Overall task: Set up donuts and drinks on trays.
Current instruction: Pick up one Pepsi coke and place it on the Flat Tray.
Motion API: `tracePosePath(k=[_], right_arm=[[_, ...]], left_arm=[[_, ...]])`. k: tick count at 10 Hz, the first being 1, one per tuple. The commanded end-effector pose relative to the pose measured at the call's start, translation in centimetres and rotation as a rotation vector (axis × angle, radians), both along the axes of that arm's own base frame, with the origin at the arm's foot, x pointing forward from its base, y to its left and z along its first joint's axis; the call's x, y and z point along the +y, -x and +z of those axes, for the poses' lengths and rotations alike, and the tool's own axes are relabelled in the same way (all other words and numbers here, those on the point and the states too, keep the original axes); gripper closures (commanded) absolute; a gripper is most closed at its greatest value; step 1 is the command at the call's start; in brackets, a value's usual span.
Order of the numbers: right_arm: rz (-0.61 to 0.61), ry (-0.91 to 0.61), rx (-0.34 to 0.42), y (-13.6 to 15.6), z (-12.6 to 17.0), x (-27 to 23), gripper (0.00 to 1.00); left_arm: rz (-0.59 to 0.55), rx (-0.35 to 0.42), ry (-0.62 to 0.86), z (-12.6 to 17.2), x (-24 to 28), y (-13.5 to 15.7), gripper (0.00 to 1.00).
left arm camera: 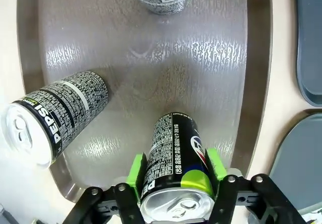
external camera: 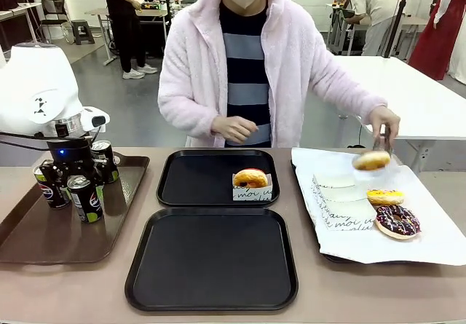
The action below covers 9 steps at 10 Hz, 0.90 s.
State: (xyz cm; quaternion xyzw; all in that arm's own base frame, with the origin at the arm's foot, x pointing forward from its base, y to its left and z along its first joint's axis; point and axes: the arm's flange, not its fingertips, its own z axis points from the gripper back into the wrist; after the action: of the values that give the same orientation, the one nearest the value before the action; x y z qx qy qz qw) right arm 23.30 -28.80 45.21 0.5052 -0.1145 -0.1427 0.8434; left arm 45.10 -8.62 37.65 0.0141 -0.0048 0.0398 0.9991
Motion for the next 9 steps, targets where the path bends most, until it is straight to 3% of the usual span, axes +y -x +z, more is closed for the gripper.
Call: tracePosePath(k=[1, 3, 6, 9], right_arm=[[0.004, -0.006, -0.003, 0.1, 0.1, 0.0, 0.00], [0.004, -0.006, -0.003, 0.1, 0.1, 0.0, 0.00], [0.004, -0.006, -0.003, 0.1, 0.1, 0.0, 0.00], [0.004, -0.006, -0.003, 0.1, 0.1, 0.0, 0.00]], left_arm=[[0.015, 0.002, -0.018, 0.8, -0.1, -0.1, 0.90], [-0.007, 0.024, -0.082, 4.8, -0.3, 0.7, 0.96], [-0.065, -0.012, 0.026, 14.2, 0.9, 2.8, 0.96], [-0.060, -0.084, 0.109, 19.0, 1.8, 4.0, 0.96]])
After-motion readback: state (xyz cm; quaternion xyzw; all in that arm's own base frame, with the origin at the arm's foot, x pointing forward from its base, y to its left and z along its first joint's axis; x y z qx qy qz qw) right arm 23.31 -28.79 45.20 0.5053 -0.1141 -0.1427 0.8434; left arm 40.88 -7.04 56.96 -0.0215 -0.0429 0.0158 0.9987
